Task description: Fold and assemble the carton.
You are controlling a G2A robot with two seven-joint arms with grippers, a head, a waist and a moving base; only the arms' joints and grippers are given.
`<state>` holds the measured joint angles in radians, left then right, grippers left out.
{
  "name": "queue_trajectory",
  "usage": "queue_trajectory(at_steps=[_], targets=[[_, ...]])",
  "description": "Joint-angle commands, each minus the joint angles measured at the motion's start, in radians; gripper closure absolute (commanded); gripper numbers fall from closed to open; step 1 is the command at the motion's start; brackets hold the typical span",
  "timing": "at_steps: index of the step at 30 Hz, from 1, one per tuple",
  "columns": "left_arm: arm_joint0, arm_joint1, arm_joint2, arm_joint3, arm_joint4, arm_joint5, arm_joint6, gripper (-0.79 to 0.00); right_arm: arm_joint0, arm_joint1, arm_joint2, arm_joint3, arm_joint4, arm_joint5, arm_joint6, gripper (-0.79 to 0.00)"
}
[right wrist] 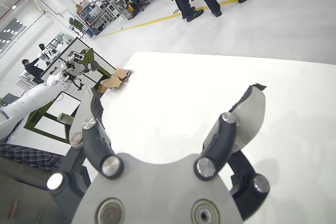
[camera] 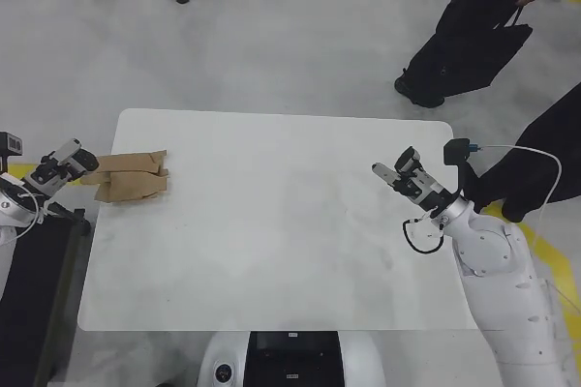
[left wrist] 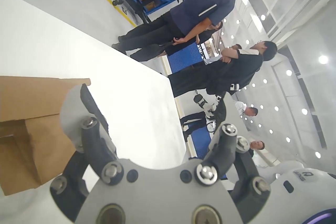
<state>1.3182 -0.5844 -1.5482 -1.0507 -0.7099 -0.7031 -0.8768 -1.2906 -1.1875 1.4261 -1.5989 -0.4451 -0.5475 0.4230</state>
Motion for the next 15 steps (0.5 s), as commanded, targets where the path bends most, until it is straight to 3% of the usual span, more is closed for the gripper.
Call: queue_trajectory(at_steps=[1, 15], targets=[[0.0, 0.0, 0.0, 0.0, 0.001, 0.0, 0.0, -0.785, 0.0, 0.0, 0.0, 0.0, 0.0, 0.0, 0.0, -0.785], [0.005, -0.003, 0.002, -0.013, 0.0, 0.018, 0.015, -0.785, 0.0, 0.0, 0.0, 0.0, 0.0, 0.0, 0.0, -0.785]])
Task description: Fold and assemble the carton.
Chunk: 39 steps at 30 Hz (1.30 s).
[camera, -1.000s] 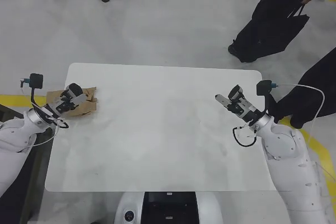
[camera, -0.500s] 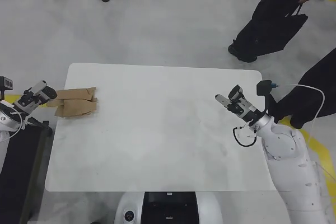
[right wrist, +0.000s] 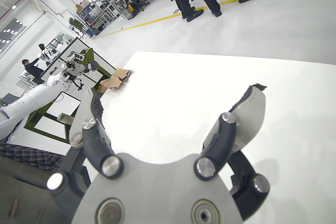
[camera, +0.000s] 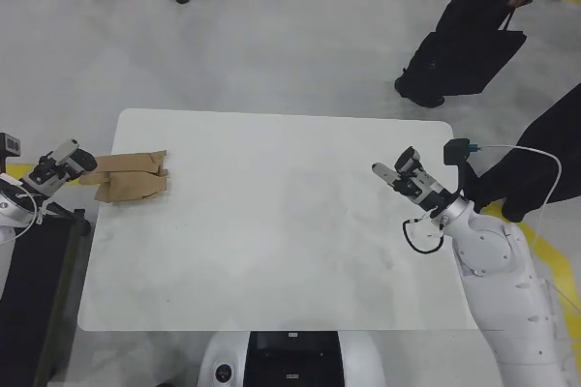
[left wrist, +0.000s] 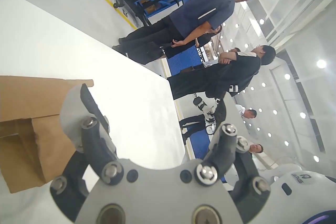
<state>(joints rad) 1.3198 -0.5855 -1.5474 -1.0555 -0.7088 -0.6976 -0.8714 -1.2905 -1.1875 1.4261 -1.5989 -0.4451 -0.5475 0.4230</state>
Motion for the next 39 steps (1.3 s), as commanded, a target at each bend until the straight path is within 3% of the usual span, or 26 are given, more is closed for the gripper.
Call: queue_trajectory(at_steps=[1, 6, 17, 25, 33, 39], targets=[[0.007, -0.003, -0.002, -0.011, -0.003, 0.022, 0.015, -0.785, 0.0, 0.0, 0.0, 0.0, 0.0, 0.0, 0.0, -0.785], [0.016, -0.007, -0.032, 0.05, -0.045, 0.074, 0.009, -0.785, 0.0, 0.0, 0.0, 0.0, 0.0, 0.0, 0.0, -0.785], [-0.075, -0.026, -0.054, 0.352, -0.122, 0.139, -0.063, -0.785, 0.0, 0.0, 0.0, 0.0, 0.0, 0.0, 0.0, -0.785], [-0.209, -0.075, 0.067, 0.518, 0.039, 0.168, 0.065, -0.785, 0.0, 0.0, 0.0, 0.0, 0.0, 0.0, 0.0, -0.785], [-0.349, -0.14, 0.183, 0.641, 0.141, 0.19, 0.091, -0.785, 0.0, 0.0, 0.0, 0.0, 0.0, 0.0, 0.0, -0.785], [-0.427, -0.178, 0.219, 0.718, 0.158, 0.173, 0.072, -0.785, 0.0, 0.0, 0.0, 0.0, 0.0, 0.0, 0.0, -0.785]])
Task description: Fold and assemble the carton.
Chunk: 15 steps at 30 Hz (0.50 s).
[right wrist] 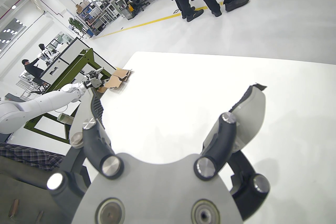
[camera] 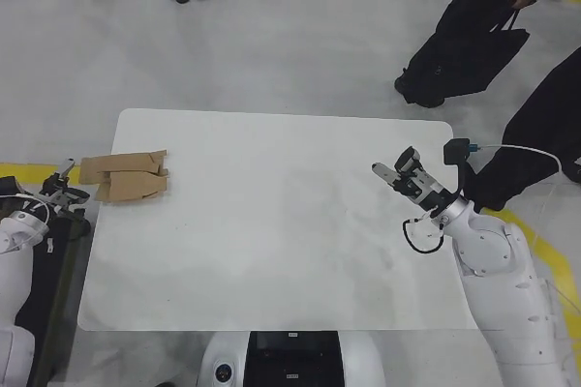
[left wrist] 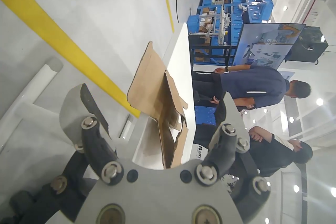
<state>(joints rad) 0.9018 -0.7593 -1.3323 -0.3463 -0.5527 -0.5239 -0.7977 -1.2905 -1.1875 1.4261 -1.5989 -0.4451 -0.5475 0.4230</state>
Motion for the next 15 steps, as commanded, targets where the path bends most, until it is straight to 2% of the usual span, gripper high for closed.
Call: queue_trajectory(at_steps=[1, 3, 7, 11, 15], targets=[[-0.019, -0.01, 0.01, 0.018, 0.009, -0.002, -0.003, -0.785, 0.0, 0.0, 0.0, 0.0, 0.0, 0.0, 0.0, -0.785], [-0.037, -0.02, 0.021, 0.034, 0.025, -0.007, -0.006, -0.711, 0.0, 0.0, 0.0, 0.0, 0.0, 0.0, 0.0, -0.785], [-0.068, -0.037, 0.037, 0.065, 0.05, -0.011, 0.005, -0.628, 0.0, 0.0, 0.0, 0.0, 0.0, 0.0, 0.0, -0.785], [-0.091, -0.049, 0.047, 0.09, 0.07, -0.011, 0.013, -0.406, 0.0, 0.0, 0.0, 0.0, 0.0, 0.0, 0.0, -0.785], [-0.105, -0.058, 0.046, 0.11, 0.068, -0.011, 0.008, -0.329, 0.0, 0.0, 0.0, 0.0, 0.0, 0.0, 0.0, -0.785]])
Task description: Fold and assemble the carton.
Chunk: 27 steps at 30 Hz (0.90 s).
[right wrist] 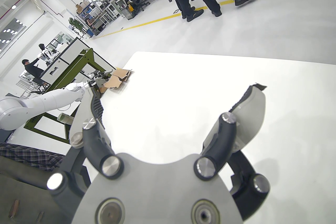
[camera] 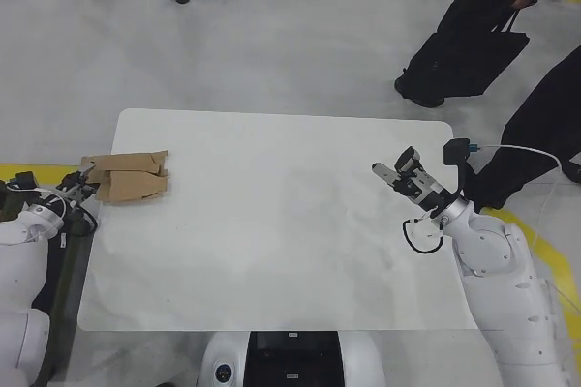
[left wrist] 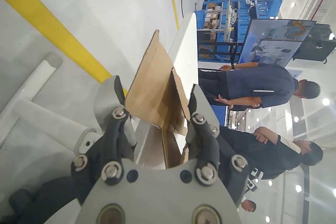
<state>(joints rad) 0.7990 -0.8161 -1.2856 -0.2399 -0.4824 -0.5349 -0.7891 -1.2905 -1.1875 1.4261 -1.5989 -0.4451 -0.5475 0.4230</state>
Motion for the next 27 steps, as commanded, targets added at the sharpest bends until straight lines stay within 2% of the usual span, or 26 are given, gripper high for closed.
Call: queue_trajectory(at_steps=[1, 6, 7, 19, 27], targets=[[-0.004, -0.003, -0.003, 0.008, -0.004, 0.001, -0.002, -0.292, 0.0, 0.0, 0.0, 0.0, 0.0, 0.0, 0.0, -0.785], [-0.01, -0.004, -0.021, 0.02, -0.027, -0.022, -0.018, -0.071, 0.0, 0.0, 0.0, 0.0, 0.0, 0.0, 0.0, -0.785], [-0.011, -0.003, -0.026, 0.021, -0.034, -0.026, -0.025, -0.003, 0.0, 0.0, 0.0, 0.0, 0.0, 0.0, 0.0, -0.785], [-0.023, 0.022, -0.107, -0.019, -0.149, -0.079, -0.212, 0.0, 0.0, 0.0, 0.0, 0.0, 0.0, 0.0, 0.0, -0.785], [-0.004, 0.022, -0.156, -0.15, -0.267, -0.099, -0.387, 0.0, 0.0, 0.0, 0.0, 0.0, 0.0, 0.0, 0.0, -0.785]])
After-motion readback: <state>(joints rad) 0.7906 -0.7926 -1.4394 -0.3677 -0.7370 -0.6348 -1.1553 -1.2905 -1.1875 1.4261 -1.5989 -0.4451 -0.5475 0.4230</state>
